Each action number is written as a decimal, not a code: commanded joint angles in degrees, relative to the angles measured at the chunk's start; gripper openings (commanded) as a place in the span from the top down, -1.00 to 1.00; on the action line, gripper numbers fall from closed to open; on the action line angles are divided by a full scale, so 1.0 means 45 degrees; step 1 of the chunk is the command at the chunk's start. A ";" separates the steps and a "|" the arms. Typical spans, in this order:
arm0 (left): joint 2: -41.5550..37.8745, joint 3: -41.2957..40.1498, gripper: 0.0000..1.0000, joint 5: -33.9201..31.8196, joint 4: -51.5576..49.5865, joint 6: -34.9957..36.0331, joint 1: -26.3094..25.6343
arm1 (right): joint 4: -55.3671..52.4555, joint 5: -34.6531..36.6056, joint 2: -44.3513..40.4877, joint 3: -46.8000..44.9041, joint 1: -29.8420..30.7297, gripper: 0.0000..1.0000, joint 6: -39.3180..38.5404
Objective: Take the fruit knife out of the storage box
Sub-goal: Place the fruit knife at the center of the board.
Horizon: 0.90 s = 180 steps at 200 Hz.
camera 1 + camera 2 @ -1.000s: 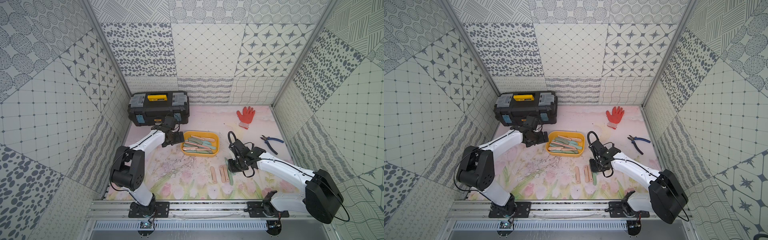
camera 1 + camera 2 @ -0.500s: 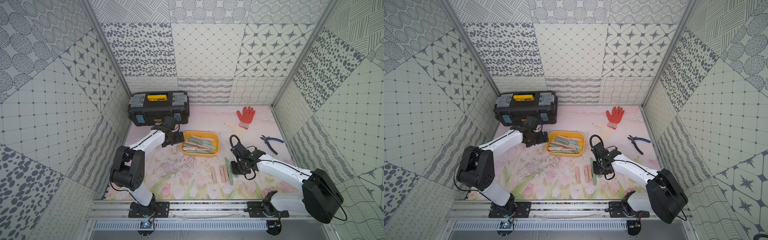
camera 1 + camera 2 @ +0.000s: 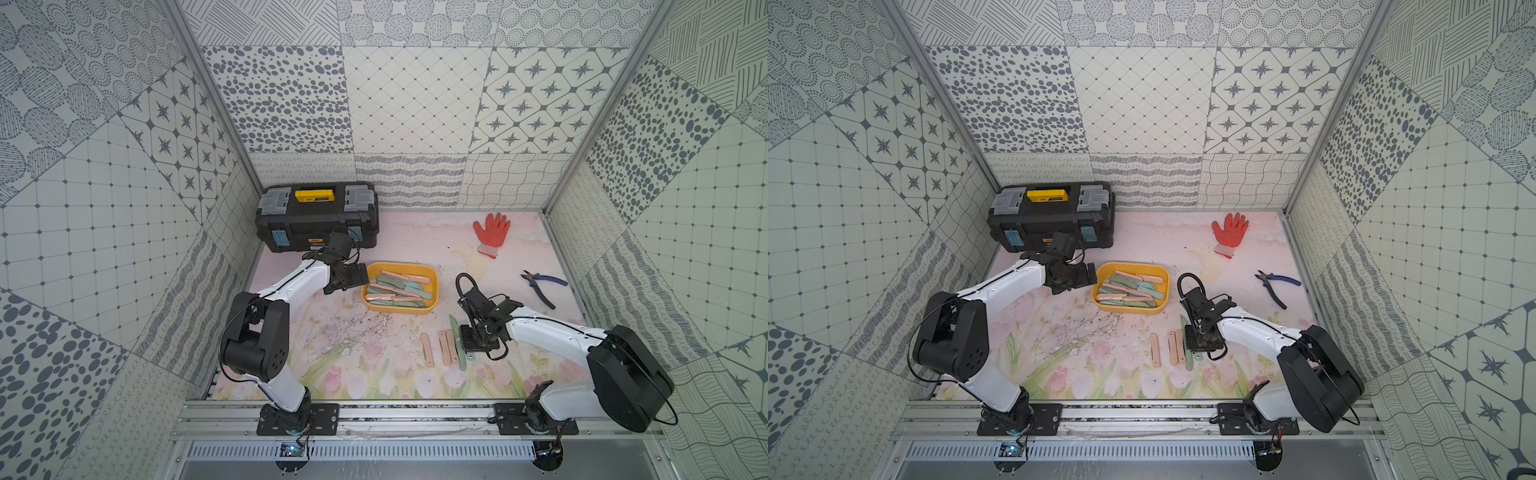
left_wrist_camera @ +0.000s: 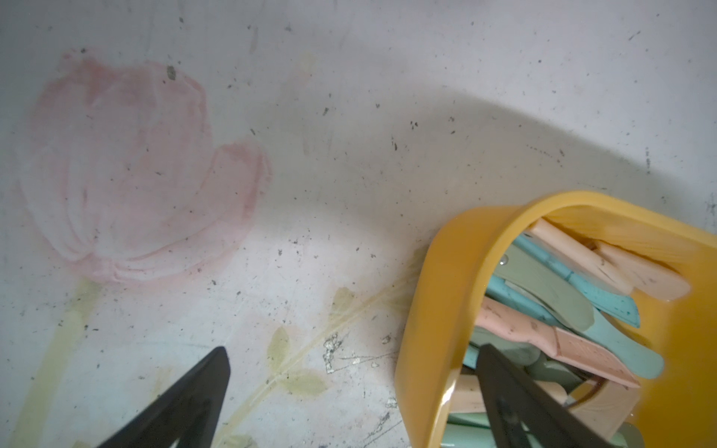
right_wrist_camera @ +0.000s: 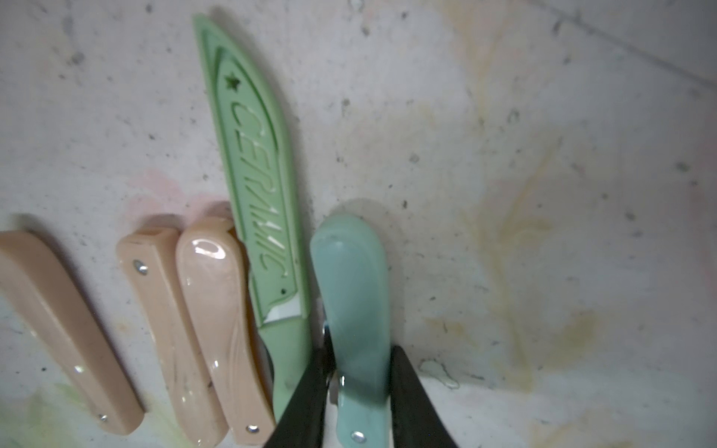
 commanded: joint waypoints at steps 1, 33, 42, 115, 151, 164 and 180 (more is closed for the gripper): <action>-0.0199 0.0002 -0.97 -0.0114 -0.0049 -0.0084 -0.0054 | 0.0224 -0.0136 0.0136 -0.0424 -0.0039 0.44 0.0391; -0.0140 -0.0006 -0.98 -0.0111 -0.0033 -0.0079 -0.0051 | 0.0156 -0.0119 -0.0030 -0.0325 -0.0035 0.18 0.0470; -0.0145 0.0005 -0.97 -0.0114 -0.0040 -0.0089 -0.0056 | 0.0005 -0.0015 -0.0146 -0.0222 -0.0027 0.09 0.0489; -0.0125 0.0044 -0.98 -0.0138 -0.0066 -0.0084 -0.0049 | -0.1892 0.0818 -0.1643 0.1447 -0.0015 0.00 0.0335; -0.0125 0.0076 -0.98 -0.0166 -0.0057 -0.0059 -0.0041 | -0.1264 0.1103 -0.2622 0.2231 -0.0004 0.00 -0.0428; -0.0124 0.0088 -0.98 -0.0168 -0.0071 -0.0067 -0.0049 | -0.1058 0.1227 -0.2510 0.2786 -0.0004 -0.01 -0.1028; -0.0174 0.0078 -0.97 -0.0164 -0.0101 -0.0069 -0.0041 | -0.0639 0.1226 -0.2146 0.3551 -0.0005 -0.03 -0.1999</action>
